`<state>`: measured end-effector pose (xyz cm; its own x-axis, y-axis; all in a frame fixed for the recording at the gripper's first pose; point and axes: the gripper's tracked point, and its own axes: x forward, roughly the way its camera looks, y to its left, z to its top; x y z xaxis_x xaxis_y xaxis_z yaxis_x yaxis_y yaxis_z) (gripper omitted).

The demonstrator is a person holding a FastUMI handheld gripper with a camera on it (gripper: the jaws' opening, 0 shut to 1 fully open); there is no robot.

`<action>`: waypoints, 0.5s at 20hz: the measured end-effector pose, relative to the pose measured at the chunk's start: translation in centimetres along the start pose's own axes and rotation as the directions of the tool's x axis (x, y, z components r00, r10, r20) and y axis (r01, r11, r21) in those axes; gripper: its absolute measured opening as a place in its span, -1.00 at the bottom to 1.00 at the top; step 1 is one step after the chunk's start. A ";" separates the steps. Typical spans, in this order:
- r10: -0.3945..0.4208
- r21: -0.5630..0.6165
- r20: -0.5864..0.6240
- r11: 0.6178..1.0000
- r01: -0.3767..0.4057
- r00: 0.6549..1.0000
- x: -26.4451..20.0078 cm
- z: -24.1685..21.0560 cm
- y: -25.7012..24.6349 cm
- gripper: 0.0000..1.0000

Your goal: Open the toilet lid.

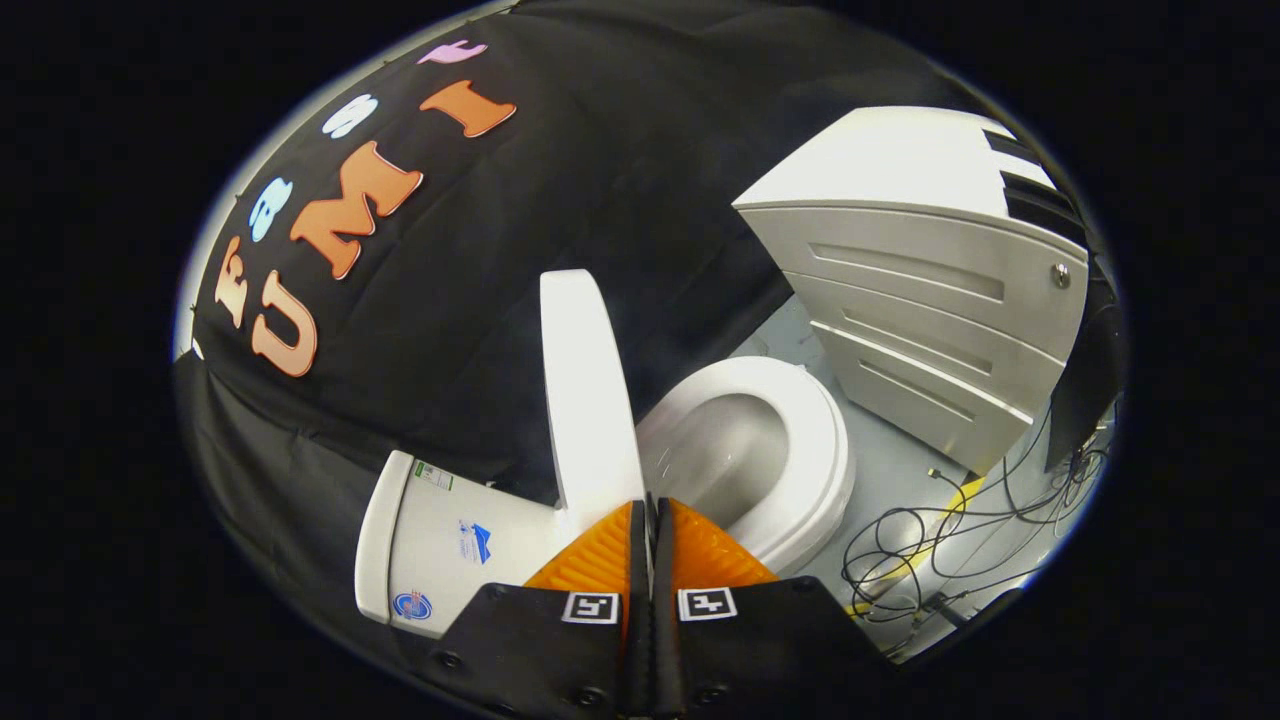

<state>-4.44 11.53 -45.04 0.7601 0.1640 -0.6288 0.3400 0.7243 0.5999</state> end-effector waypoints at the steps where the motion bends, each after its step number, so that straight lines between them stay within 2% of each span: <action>1: 0.003 -0.020 -0.001 1.000 -0.003 1.000 -0.1 0.0 0.6 -0.84; 10: 0.028 -0.143 0.015 0.989 -0.026 0.999 -1.9 -1.0 6.6 -0.84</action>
<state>-4.23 16.68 -40.41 0.7775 0.1745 -0.6042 0.2376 0.8081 0.5391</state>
